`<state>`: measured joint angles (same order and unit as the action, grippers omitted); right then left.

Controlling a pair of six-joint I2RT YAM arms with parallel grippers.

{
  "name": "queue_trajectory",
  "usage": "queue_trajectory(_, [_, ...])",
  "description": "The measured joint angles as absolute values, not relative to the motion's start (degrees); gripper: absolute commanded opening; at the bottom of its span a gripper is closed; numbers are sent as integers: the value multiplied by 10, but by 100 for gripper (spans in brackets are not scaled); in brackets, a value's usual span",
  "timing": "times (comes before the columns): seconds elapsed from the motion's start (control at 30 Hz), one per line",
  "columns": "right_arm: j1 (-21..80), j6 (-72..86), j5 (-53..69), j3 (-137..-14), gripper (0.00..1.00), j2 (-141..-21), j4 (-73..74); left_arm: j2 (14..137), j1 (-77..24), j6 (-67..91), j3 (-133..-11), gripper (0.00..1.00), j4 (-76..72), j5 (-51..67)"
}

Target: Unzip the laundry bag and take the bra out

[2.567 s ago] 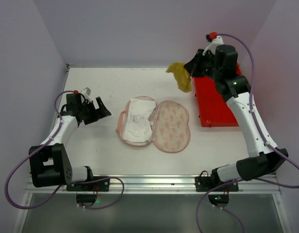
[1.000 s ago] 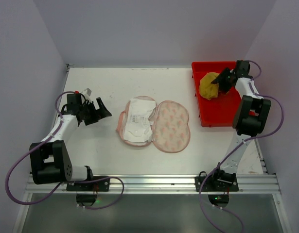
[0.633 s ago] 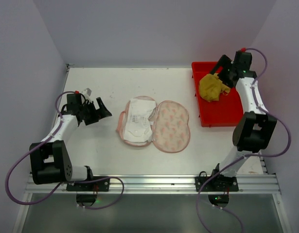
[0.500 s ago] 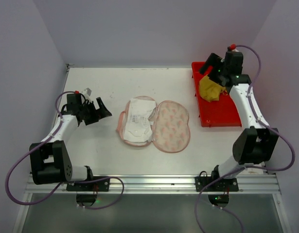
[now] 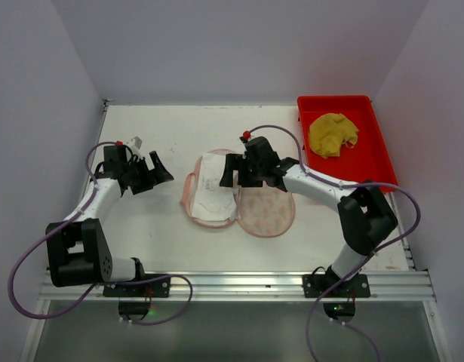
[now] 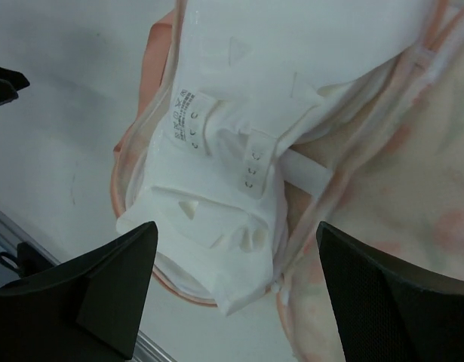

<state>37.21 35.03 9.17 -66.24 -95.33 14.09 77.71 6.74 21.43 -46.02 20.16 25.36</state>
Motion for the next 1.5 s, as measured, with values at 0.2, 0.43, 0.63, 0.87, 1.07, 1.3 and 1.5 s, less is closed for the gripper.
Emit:
queue_trajectory(0.2, [394, 352, 101, -662, 85, -1025, 76, 775, 67, 214, -460, 98, 202, 254])
queue_trajectory(0.43, [396, 342, 138, -661, 72, -1068, 39, 773, 67, 214, -460, 98, 202, 254])
queue_trajectory(0.63, [401, 326, 164, -653, 48, -1069, 17, 772, 67, 214, -460, 98, 202, 255])
queue_trajectory(0.87, [402, 313, 175, -655, 5, -1081, 11, 772, 67, 214, -460, 98, 202, 255])
queue_trajectory(1.07, [402, 298, 175, -657, 0, -1090, 26, 771, 67, 214, -460, 98, 202, 255])
queue_trajectory(1.3, [402, 273, 170, -708, 0, -989, 99, 771, 67, 214, -460, 98, 202, 255])
queue_trajectory(1.5, [358, 259, 164, -809, 0, -885, 140, 770, 67, 214, -460, 98, 202, 255])
